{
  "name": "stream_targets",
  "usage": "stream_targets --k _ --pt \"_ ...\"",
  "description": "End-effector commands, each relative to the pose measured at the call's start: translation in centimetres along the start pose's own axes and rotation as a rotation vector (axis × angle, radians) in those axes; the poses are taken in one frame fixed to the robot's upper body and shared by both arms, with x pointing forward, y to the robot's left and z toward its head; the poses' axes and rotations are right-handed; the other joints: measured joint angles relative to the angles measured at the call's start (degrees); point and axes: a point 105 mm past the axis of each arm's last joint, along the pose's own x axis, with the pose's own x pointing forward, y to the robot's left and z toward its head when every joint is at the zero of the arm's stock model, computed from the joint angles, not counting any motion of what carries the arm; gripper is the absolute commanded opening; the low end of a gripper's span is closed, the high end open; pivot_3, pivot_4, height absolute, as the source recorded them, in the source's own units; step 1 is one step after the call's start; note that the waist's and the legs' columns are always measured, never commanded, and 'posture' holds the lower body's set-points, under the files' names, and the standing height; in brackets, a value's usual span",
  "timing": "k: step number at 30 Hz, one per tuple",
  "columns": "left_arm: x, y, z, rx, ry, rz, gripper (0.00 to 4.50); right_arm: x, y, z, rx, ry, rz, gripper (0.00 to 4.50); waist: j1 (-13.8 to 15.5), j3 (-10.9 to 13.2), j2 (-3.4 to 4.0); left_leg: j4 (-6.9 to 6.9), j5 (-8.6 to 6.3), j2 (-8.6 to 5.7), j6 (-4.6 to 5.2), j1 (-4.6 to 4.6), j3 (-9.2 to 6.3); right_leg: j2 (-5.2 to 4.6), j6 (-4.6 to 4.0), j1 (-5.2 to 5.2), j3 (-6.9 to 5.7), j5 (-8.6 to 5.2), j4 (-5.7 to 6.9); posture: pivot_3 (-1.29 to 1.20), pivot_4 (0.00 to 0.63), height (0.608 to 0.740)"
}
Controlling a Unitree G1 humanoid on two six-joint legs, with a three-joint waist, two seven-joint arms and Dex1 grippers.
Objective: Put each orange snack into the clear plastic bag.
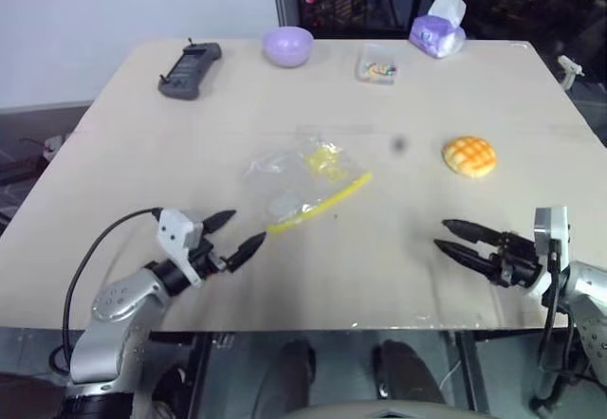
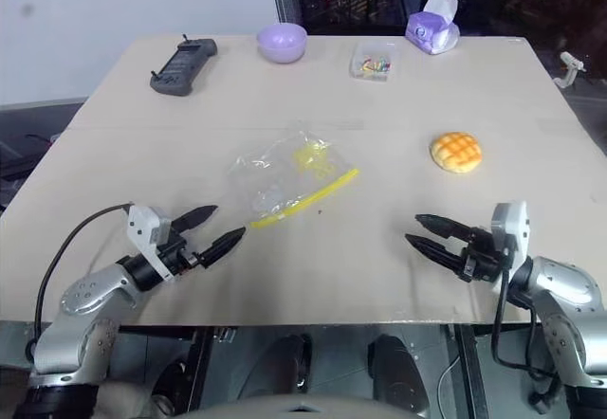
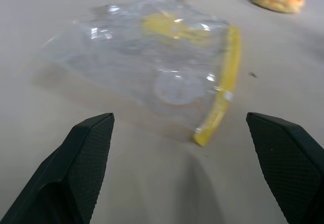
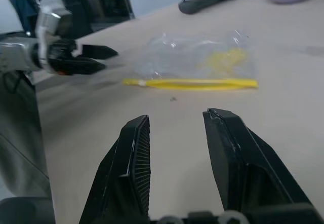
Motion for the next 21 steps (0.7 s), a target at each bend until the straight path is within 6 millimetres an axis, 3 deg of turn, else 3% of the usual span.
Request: stream_targets --k 1,6,11,19,20,21 --pt "0.3 1.1 -0.1 -0.091 0.015 0.068 4.43 -0.1 -0.1 0.5 -0.026 0.006 -0.002 1.84 0.07 0.00 0.00 0.00 0.00 0.00 0.00 0.00 -0.01 0.00 0.00 0.00 0.00 0.00 0.00 0.00 0.150 0.740" --pt "2.5 0.5 -0.7 -0.314 0.018 0.054 4.43 -0.1 -0.2 0.5 -0.026 0.008 -0.012 1.84 0.28 0.01 -0.01 0.00 0.00 -0.01 0.00 -0.02 -0.04 -0.01 0.00 0.00 -0.04 0.00 0.00 0.00 0.150 0.740" --pt "5.0 -2.1 -1.3 -0.423 0.063 -0.032 4.43 0.0 -0.3 0.5 -0.031 0.003 -0.024 1.84 0.86 -0.04 0.03 0.05 0.00 -0.03 0.00 0.00 -0.05 -0.01 0.01 0.02 -0.04 0.01 0.03 0.00 0.150 0.740" --pt "6.9 -3.9 -2.4 -0.646 0.139 -0.060 4.43 0.0 -0.2 0.5 -0.039 0.005 -0.044 1.84 1.39 -0.15 0.12 0.13 0.00 -0.08 0.00 0.07 -0.14 -0.04 0.01 0.21 -0.13 0.00 0.00 0.00 0.150 0.740" --pt "7.1 -4.3 -2.0 -0.695 0.121 -0.081 4.05 0.0 -0.2 0.5 -0.039 0.006 -0.045 1.84 1.39 -0.18 0.16 0.14 0.00 -0.09 0.00 0.12 -0.15 -0.05 0.02 0.28 -0.15 0.00 -0.02 0.00 0.150 0.740" --pt "7.4 -4.7 -1.5 -0.728 0.099 -0.096 3.93 0.0 -0.2 0.4 -0.038 0.007 -0.046 1.84 1.37 -0.22 0.21 0.14 0.00 -0.10 0.00 0.13 -0.16 -0.06 0.02 0.30 -0.15 0.00 -0.03 0.00 0.150 0.740"
